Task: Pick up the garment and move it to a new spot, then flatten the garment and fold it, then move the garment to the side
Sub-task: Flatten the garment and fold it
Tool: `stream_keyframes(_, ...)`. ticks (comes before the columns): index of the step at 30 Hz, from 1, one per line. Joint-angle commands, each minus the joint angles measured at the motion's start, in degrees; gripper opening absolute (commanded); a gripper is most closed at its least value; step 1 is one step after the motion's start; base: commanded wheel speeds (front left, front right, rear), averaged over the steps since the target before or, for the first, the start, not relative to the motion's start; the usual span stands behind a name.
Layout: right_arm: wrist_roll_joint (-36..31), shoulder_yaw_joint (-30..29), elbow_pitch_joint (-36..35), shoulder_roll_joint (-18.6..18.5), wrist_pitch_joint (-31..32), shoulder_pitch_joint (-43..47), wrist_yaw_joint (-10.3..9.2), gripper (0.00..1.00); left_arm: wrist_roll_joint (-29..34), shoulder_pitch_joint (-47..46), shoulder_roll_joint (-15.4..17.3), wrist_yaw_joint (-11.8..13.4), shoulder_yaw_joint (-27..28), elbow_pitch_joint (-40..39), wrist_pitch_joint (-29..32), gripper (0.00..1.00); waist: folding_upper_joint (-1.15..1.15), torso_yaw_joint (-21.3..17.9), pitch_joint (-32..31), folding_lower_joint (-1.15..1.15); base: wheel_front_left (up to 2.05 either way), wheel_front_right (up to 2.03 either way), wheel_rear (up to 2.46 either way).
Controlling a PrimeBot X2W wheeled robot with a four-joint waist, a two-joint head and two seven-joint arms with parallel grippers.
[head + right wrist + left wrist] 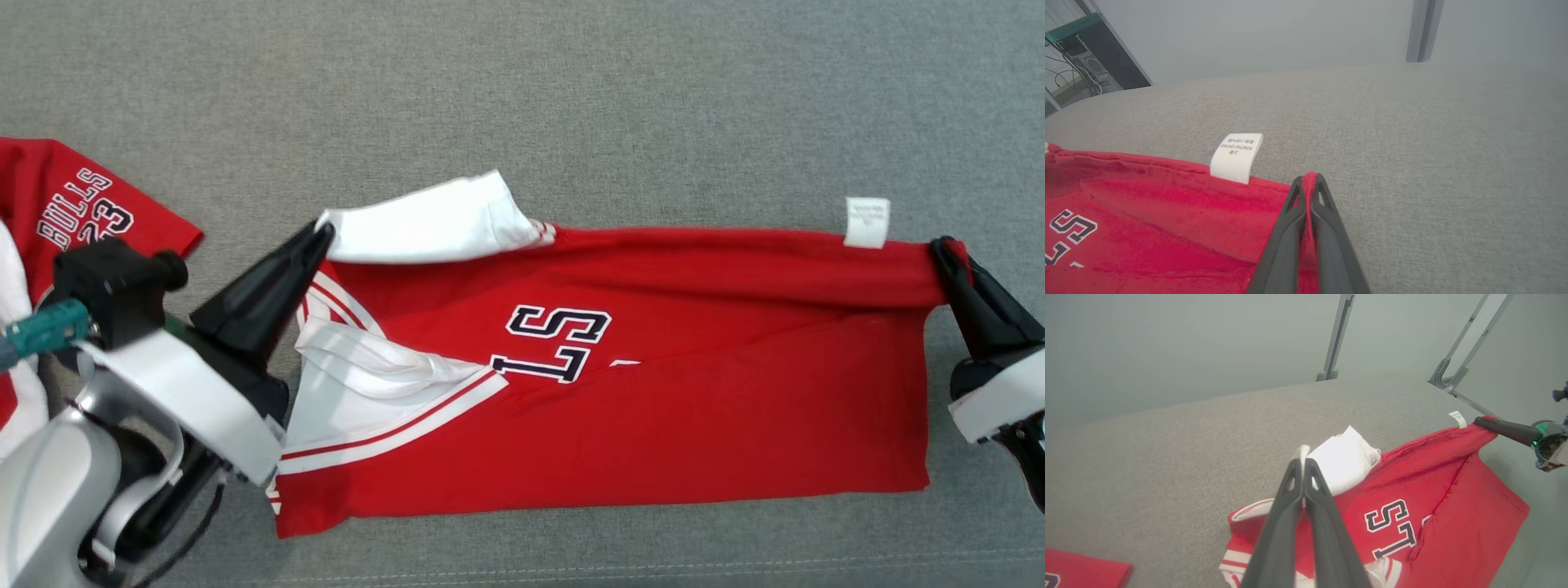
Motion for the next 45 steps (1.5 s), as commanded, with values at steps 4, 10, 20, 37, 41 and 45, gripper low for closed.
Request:
stream_keyframes(4,1.0,-1.5,-3.4,-3.2,-0.1,6.3,0.24,0.00,0.2,6.0,3.3,3.5,2.9,-6.7,-2.0,0.00,0.00,1.6,-1.9,0.00,0.00,0.00,0.00)
stream_keyframes(10,1.4,-3.9,-4.9,-3.4,0.9,12.0,0.24,0.00,-1.0,13.9,3.2,6.8,2.4,-10.7,-3.8,0.00,0.00,2.8,-3.1,0.00,0.00,0.00,0.00)
stream_keyframes(20,1.2,-5.0,-4.9,0.0,3.0,15.5,0.24,0.37,-5.8,18.9,-0.5,6.4,1.1,-7.0,-5.5,0.80,0.00,3.4,-3.7,0.00,0.00,0.00,0.00)
stream_keyframes(37,-4.0,-21.5,-8.6,6.6,-0.7,25.0,0.24,1.00,4.6,21.1,-0.5,17.7,6.9,-7.6,-17.2,1.00,0.00,4.1,-8.0,0.00,0.00,0.00,0.00)
stream_keyframes(41,-12.7,-28.0,-9.4,11.0,-0.7,23.3,0.24,1.00,7.5,20.7,-0.9,20.8,7.1,-7.4,-17.8,1.00,0.00,3.4,-9.7,0.00,0.00,0.00,0.00)
stream_keyframes(45,-21.7,-30.9,-10.2,15.9,-0.7,22.5,0.24,1.00,9.6,20.9,-1.3,23.2,7.1,-5.6,-18.3,1.00,0.00,3.0,-12.0,0.00,0.00,0.00,0.00)
